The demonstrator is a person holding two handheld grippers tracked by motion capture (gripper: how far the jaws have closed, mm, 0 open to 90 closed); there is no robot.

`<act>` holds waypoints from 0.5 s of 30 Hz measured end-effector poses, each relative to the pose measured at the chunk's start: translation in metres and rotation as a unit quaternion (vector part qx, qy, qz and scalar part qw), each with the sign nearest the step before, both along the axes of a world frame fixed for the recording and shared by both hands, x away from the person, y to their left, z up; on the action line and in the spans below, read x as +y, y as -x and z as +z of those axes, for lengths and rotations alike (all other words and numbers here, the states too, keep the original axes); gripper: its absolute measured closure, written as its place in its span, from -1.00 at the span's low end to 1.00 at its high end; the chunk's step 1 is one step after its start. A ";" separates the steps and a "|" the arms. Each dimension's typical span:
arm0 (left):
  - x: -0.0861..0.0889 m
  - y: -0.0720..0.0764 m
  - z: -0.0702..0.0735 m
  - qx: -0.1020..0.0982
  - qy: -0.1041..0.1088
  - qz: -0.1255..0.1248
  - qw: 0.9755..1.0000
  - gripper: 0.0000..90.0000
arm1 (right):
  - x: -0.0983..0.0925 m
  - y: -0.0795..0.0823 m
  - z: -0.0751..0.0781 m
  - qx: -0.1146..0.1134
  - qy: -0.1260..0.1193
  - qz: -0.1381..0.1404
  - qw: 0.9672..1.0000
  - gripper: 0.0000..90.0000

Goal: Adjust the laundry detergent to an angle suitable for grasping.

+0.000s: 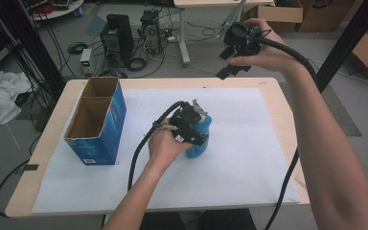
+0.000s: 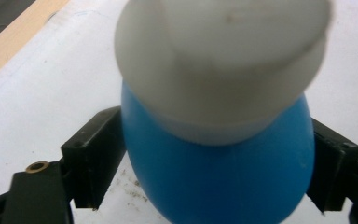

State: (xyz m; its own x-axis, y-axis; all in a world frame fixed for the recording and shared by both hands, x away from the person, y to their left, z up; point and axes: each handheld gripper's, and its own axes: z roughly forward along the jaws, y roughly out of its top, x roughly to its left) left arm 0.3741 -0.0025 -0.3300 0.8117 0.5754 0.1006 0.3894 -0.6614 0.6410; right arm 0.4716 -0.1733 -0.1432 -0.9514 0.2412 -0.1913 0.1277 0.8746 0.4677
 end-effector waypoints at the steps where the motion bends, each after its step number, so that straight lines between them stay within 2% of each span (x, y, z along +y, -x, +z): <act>1: 0.000 -0.001 0.000 0.002 -0.004 0.002 1.000 -0.44 | 0.000 0.000 0.000 0.000 0.000 0.000 1.000 -0.46; 8: 0.000 -0.001 -0.001 0.013 -0.006 0.004 1.000 -0.27 | 0.000 0.000 -0.001 0.001 0.001 0.000 1.000 -0.46; 10: 0.000 -0.001 -0.001 0.019 0.001 0.002 1.000 -0.13 | 0.000 -0.001 -0.002 0.002 0.002 -0.001 1.000 -0.46; 15: 0.000 -0.001 0.000 0.018 0.005 0.004 1.000 -0.12 | -0.001 -0.001 -0.002 0.002 0.001 -0.002 1.000 -0.46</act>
